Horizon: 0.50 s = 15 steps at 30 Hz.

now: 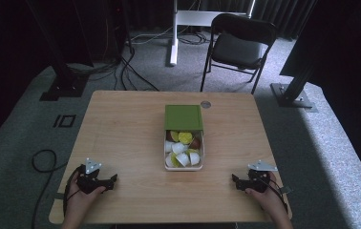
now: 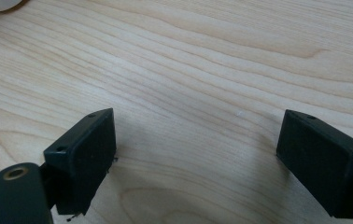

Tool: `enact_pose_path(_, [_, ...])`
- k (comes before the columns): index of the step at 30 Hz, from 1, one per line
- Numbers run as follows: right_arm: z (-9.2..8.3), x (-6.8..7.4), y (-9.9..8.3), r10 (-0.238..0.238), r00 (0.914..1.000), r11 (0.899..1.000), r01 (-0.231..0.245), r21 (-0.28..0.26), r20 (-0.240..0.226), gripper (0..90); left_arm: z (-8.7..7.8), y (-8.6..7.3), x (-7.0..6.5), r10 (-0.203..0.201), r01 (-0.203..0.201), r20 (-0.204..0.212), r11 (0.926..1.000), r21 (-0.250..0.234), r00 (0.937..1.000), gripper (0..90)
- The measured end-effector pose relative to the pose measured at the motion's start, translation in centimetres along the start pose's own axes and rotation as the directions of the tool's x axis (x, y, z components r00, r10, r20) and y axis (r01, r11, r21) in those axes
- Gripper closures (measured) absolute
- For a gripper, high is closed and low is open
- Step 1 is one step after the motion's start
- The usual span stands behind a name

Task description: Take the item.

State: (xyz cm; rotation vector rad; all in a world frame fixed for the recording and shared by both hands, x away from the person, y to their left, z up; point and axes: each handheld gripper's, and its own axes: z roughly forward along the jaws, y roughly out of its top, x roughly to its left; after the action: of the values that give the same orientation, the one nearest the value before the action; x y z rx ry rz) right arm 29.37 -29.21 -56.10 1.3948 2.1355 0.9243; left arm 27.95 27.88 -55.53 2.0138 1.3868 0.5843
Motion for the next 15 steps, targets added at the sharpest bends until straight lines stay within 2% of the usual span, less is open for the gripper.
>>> enact_pose_path(15, [-0.02, 0.19, 0.05, 0.003, 1.0, 1.0, -0.003, -0.002, 0.007, 12.4, 0.01, 0.01, 0.0, -0.001, 0.001, 0.0, 1.0, -0.001, 1.0, 9.5])
